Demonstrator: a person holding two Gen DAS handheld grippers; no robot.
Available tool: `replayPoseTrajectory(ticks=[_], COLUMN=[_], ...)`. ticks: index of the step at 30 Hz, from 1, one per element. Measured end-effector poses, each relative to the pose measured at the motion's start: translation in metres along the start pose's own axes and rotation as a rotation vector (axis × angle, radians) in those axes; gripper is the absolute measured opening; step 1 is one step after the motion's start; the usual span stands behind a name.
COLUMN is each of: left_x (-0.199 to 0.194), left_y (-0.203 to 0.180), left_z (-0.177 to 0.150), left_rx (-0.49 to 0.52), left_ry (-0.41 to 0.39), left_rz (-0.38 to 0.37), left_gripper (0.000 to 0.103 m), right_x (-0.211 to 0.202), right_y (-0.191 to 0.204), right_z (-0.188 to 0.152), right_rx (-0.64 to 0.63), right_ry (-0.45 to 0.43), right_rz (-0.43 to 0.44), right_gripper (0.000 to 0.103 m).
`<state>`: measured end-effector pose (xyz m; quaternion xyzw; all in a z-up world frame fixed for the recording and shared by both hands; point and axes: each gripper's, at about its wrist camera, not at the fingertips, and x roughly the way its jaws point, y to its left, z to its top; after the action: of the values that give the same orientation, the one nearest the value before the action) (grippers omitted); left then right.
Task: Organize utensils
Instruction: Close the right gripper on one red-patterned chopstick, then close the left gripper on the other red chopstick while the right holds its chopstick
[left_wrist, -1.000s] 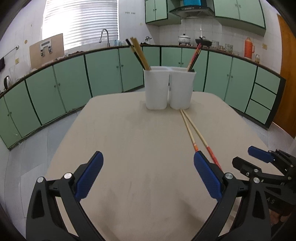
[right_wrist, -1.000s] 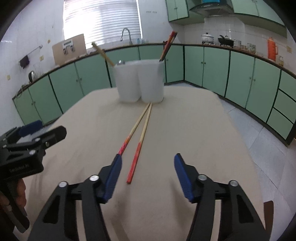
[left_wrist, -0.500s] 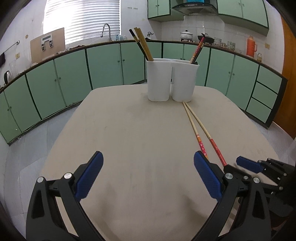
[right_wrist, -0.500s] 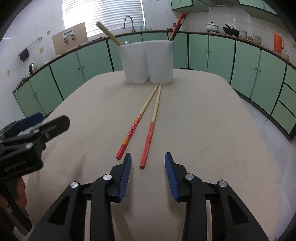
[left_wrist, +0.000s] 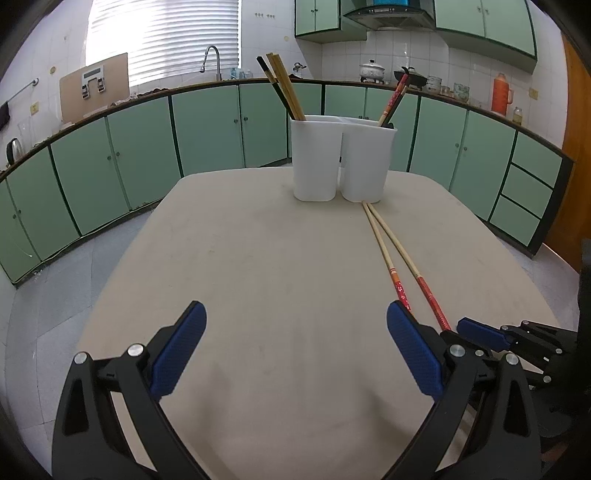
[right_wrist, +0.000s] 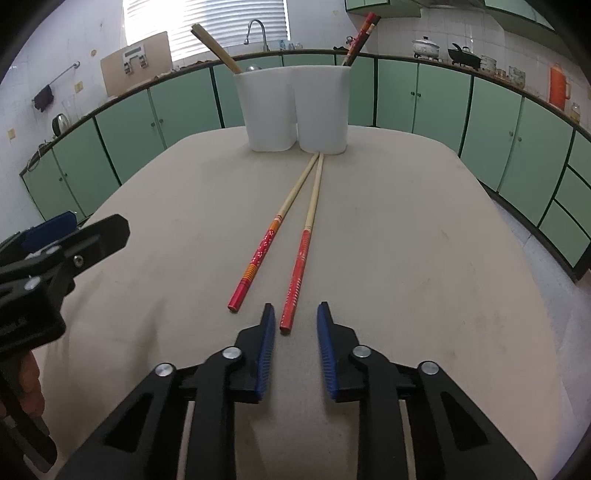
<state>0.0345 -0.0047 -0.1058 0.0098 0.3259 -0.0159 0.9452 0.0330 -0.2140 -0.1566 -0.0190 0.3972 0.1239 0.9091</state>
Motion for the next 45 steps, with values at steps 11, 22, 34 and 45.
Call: replayPoseTrajectory(ticks=[11,22,34,45], left_x=[0.006,0.026,0.045,0.053], left_y=[-0.015,-0.045,-0.068,-0.072], left_z=[-0.001,-0.006,-0.006,-0.011], left_rx=[0.019,0.032,0.032,0.015], left_ry=[0.020,0.081,0.150,0.192], left_rz=[-0.022,-0.085,-0.123,-0.145], left_gripper=[0.095,0.095,0.081,0.050], right_x=[-0.003,-0.013,-0.018,-0.020], right_y=[-0.019,-0.059,-0.068,-0.068], right_z=[0.002,0.005,0.005,0.005], right_rx=[0.038,0.125,0.137,0.141], right_ry=[0.000,-0.042,-0.074,-0.078], right_rz=[-0.001,-0.031,-0.037,-0.033], right_gripper=[0.006,0.006,0.006,0.006])
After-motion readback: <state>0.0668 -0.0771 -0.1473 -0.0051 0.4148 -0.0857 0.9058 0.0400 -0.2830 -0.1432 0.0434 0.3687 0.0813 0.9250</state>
